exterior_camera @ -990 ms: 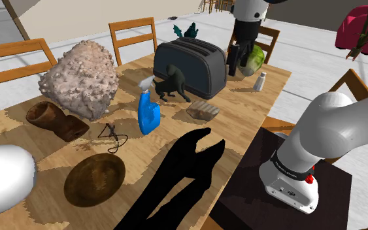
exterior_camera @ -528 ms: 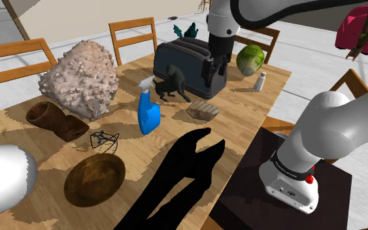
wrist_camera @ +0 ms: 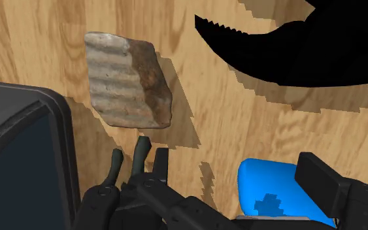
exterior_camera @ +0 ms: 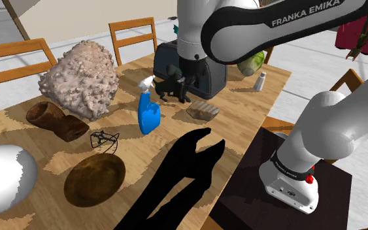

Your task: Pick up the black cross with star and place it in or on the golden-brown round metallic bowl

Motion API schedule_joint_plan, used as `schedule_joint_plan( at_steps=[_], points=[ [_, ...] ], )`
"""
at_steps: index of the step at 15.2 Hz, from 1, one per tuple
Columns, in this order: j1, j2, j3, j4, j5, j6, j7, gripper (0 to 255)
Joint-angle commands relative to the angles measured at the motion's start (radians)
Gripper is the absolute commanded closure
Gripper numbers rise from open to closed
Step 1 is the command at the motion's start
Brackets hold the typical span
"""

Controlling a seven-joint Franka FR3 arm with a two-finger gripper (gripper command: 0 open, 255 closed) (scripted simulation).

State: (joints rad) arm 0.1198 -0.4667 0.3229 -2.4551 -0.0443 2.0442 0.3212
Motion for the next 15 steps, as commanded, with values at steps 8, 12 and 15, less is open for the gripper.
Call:
schedule_joint_plan(
  at_steps=[8, 12, 15],
  points=[
    [-0.029, 0.318, 0.215, 0.169, -0.239, 0.143, 0.315, 0],
    [-0.016, 0.492, 0.276, 0.285, -0.423, 0.138, 0.486, 0],
    [0.028, 0.630, 0.290, 0.389, -0.565, 0.104, 0.602, 0]
  ],
)
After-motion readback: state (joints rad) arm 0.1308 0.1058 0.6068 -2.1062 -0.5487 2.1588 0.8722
